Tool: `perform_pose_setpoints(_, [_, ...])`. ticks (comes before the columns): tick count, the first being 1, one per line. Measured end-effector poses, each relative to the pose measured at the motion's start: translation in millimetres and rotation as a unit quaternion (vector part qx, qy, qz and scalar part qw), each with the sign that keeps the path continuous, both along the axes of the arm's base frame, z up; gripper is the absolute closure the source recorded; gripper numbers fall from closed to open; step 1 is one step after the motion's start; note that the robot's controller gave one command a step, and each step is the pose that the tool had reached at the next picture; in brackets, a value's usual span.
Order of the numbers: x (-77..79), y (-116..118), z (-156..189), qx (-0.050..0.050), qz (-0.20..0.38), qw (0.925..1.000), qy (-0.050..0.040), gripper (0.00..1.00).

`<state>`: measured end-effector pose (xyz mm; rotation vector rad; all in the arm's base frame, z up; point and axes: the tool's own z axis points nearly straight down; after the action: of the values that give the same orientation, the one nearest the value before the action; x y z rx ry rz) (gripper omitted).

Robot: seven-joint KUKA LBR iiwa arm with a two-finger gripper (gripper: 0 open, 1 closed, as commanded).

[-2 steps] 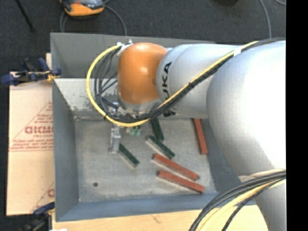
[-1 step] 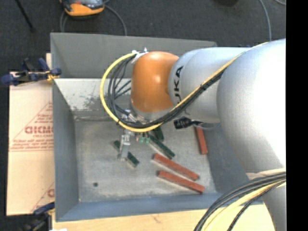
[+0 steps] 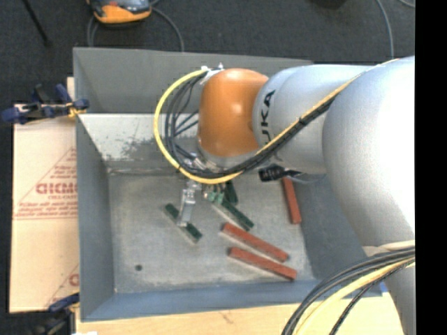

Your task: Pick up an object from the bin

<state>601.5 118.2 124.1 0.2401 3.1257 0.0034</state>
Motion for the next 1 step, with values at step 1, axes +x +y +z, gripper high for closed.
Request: perform_pose_setpoints(1, [-11.4, -12.0, -42.2, 0.001, -0.069, 0.9976, 0.001, 0.0])
